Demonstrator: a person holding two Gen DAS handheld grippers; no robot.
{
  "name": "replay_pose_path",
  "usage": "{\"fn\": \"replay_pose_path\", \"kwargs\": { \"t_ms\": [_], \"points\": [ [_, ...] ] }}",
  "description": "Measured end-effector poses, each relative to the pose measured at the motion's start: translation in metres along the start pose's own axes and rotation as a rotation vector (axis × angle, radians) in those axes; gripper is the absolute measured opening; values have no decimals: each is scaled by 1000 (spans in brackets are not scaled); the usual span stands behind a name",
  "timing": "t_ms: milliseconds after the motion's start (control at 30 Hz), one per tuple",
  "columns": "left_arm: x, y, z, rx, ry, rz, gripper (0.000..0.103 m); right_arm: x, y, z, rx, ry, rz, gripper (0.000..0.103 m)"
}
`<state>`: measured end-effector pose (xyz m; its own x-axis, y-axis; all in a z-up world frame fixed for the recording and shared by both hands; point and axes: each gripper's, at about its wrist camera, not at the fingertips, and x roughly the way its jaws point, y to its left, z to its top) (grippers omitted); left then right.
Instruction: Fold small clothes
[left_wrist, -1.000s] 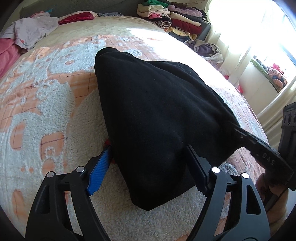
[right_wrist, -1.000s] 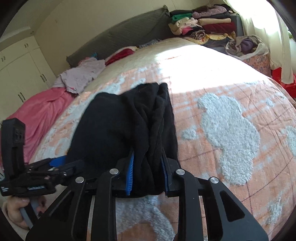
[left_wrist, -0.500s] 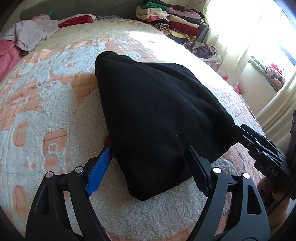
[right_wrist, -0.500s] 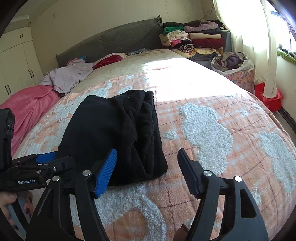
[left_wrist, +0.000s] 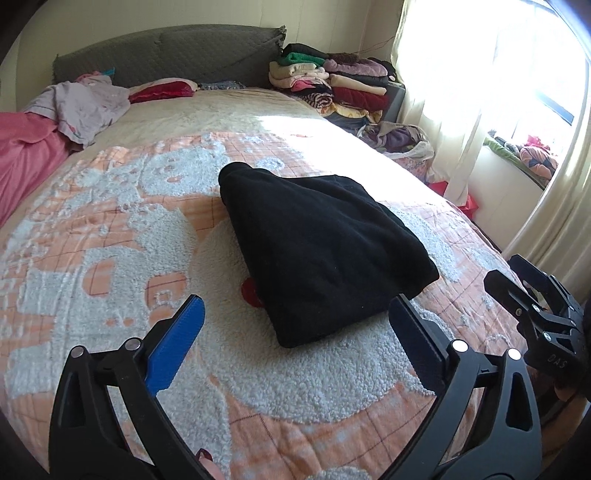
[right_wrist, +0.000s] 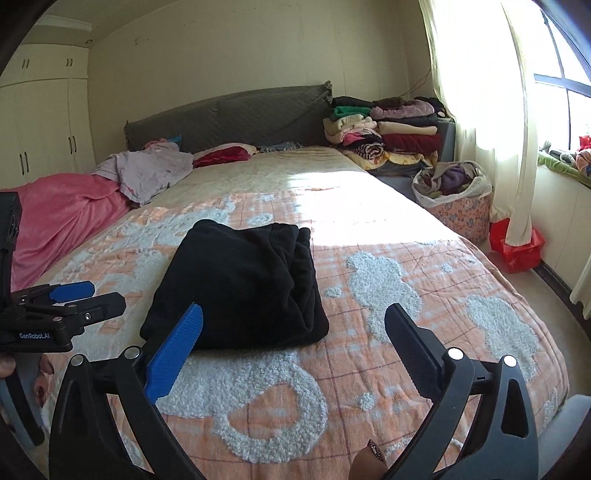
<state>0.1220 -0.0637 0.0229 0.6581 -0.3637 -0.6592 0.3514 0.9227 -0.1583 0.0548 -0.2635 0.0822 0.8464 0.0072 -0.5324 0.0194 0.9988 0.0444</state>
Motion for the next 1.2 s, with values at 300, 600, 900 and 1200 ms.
{"fn": "replay_pose_path", "kwargs": {
  "t_ms": [300, 600, 900, 1200],
  "points": [
    [-18, 24, -42, -45, 12, 45, 93, -22, 24, -19, -37, 9, 16, 98],
    [-16, 43, -55, -120, 48, 82, 93, -6, 42, -56, -31, 149, -5, 98],
    [-14, 38, -56, -106, 61, 87, 93, -6, 39, -55, 1, 152, -5, 98],
    [-14, 38, -56, -106, 66, 110, 94, -7, 37, -55, 8, 152, -3, 98]
  ]
}}
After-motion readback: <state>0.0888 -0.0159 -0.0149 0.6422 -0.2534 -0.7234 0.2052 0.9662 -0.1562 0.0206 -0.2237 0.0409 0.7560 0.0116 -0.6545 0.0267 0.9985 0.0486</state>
